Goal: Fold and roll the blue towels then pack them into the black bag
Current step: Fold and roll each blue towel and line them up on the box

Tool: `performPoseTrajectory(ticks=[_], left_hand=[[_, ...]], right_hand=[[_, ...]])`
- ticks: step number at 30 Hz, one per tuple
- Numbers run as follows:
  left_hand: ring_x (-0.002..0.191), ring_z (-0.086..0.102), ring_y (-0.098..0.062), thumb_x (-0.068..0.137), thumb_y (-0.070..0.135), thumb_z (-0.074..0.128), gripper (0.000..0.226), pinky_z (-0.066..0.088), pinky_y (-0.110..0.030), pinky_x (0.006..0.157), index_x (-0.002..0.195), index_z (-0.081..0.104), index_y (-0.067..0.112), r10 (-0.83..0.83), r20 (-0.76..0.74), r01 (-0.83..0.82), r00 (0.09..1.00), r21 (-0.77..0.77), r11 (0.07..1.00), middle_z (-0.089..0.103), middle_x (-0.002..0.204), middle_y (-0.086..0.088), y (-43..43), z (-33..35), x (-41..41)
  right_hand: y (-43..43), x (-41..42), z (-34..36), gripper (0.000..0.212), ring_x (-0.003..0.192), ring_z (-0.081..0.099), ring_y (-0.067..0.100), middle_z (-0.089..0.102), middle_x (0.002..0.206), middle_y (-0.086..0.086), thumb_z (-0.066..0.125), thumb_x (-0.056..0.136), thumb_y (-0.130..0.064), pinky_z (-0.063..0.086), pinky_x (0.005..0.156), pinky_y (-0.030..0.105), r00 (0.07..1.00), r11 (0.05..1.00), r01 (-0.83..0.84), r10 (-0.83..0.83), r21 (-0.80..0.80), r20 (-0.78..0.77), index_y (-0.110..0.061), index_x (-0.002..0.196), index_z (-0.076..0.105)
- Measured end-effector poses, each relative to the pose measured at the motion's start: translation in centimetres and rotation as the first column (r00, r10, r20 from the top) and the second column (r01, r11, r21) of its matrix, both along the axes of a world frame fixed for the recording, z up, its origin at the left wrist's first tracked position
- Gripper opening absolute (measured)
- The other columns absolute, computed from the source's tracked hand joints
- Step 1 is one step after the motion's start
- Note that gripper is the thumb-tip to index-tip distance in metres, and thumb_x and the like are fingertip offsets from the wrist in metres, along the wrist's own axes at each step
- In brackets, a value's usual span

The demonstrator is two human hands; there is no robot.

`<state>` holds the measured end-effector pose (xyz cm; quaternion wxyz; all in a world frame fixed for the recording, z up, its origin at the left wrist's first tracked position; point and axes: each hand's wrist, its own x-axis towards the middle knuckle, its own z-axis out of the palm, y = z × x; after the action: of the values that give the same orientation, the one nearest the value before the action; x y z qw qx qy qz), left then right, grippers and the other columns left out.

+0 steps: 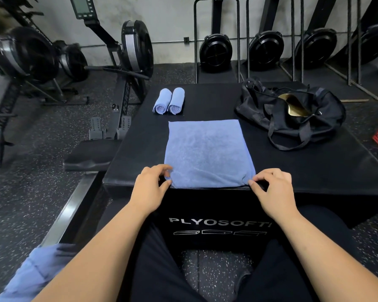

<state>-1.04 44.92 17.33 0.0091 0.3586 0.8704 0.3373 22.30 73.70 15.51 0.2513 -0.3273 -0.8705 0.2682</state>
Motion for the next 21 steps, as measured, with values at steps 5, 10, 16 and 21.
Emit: performPoseTrajectory(ticks=[5, 10, 16, 21], left_hand=[[0.092, 0.053, -0.011, 0.099, 0.012, 0.065, 0.033, 0.045, -0.025, 0.082, 0.120, 0.065, 0.037, 0.059, 0.042, -0.062, 0.997, 0.066, 0.996, 0.066, 0.088, 0.020, -0.1, -0.1, -0.2], [0.089, 0.061, -0.021, 0.097, 0.010, 0.058, 0.032, 0.056, -0.040, 0.083, 0.112, 0.063, 0.038, 0.124, 0.067, -0.128, 0.990, 0.060, 0.990, 0.065, 0.085, 0.020, -0.8, -0.3, -0.9], [0.099, 0.051, -0.004, 0.087, 0.011, 0.067, 0.049, 0.040, -0.017, 0.084, 0.123, 0.057, 0.042, 0.047, 0.165, -0.056, 0.985, 0.049, 0.997, 0.071, 0.103, 0.021, -1.2, 0.8, -0.1], [0.077, 0.054, -0.008, 0.091, 0.019, 0.075, 0.050, 0.043, -0.012, 0.079, 0.133, 0.058, 0.040, -0.052, 0.284, 0.024, 0.957, 0.103, 0.994, 0.072, 0.099, 0.012, -1.4, 1.3, 0.5]], right_hand=[[-0.2, 0.1, 0.5, 0.009, 0.117, 0.038, 0.019, 0.058, 0.108, -0.011, 0.072, 0.094, -0.029, 0.038, 0.094, 0.032, 0.999, 0.998, 0.040, -0.040, -0.043, 0.005, -0.034, 0.088, 0.067], [-0.2, 0.5, 0.9, 0.009, 0.113, 0.042, 0.026, 0.061, 0.105, -0.007, 0.069, 0.093, -0.030, 0.048, 0.093, 0.044, 0.991, 0.990, 0.136, -0.136, -0.045, 0.012, -0.033, 0.085, 0.066], [-0.7, 0.4, 1.1, 0.012, 0.111, 0.043, 0.016, 0.067, 0.099, -0.018, 0.071, 0.092, -0.029, 0.046, 0.100, 0.052, 0.994, 0.995, 0.098, -0.099, -0.029, -0.044, -0.038, 0.098, 0.065], [-1.0, 0.5, 1.3, 0.027, 0.109, 0.047, 0.010, 0.070, 0.087, -0.023, 0.070, 0.095, -0.030, 0.047, 0.095, 0.043, 0.995, 0.993, 0.020, -0.031, -0.118, -0.096, -0.041, 0.118, 0.061]])
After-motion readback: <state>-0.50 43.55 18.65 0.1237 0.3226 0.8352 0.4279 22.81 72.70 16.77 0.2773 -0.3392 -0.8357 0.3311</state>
